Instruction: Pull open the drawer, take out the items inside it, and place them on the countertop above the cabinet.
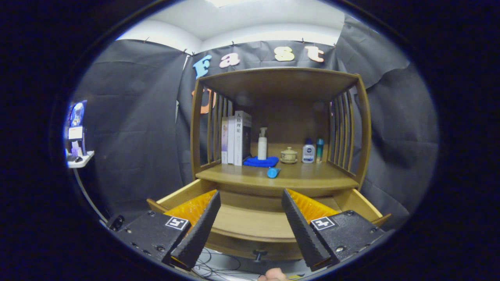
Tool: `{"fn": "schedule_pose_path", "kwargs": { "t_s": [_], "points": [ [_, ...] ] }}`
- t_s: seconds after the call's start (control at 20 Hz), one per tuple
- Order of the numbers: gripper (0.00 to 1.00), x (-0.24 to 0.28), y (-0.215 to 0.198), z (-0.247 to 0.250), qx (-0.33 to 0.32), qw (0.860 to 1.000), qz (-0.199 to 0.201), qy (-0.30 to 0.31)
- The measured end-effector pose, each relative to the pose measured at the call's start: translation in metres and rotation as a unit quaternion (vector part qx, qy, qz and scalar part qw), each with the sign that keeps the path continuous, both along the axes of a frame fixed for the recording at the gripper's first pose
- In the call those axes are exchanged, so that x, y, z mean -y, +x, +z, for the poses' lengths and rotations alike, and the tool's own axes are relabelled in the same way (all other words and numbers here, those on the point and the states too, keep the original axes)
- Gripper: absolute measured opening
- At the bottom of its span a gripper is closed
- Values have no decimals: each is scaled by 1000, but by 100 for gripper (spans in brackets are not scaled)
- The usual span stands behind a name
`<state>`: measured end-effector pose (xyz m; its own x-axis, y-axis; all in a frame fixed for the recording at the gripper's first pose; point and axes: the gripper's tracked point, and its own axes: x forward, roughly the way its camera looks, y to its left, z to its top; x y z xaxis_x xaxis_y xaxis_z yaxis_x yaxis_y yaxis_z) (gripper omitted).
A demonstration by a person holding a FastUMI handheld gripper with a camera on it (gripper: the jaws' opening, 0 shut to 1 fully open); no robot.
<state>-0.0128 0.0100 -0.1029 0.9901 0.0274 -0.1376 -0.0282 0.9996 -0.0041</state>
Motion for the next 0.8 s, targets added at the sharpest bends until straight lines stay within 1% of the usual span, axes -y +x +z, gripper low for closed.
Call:
{"fn": "schedule_pose_path", "kwargs": {
  "t_s": [0.15, 0.35, 0.5, 0.6, 0.65, 0.7, 0.8],
  "points": [
    [99, 0, -15, -28, 1, 1000, -10, 6],
    [99, 5, -31, -59, 7, 999, -31, 30],
    [99, 20, -27, -92, -18, 998, -62, 27],
    [99, 25, -18, -111, -44, 996, -75, 37],
    [99, 23, -20, -111, -42, 994, -86, 44],
    [98, 22, -18, -112, -43, 994, -88, 42],
    [99, 24, -16, -117, -46, 993, -110, 19]
  ]
}}
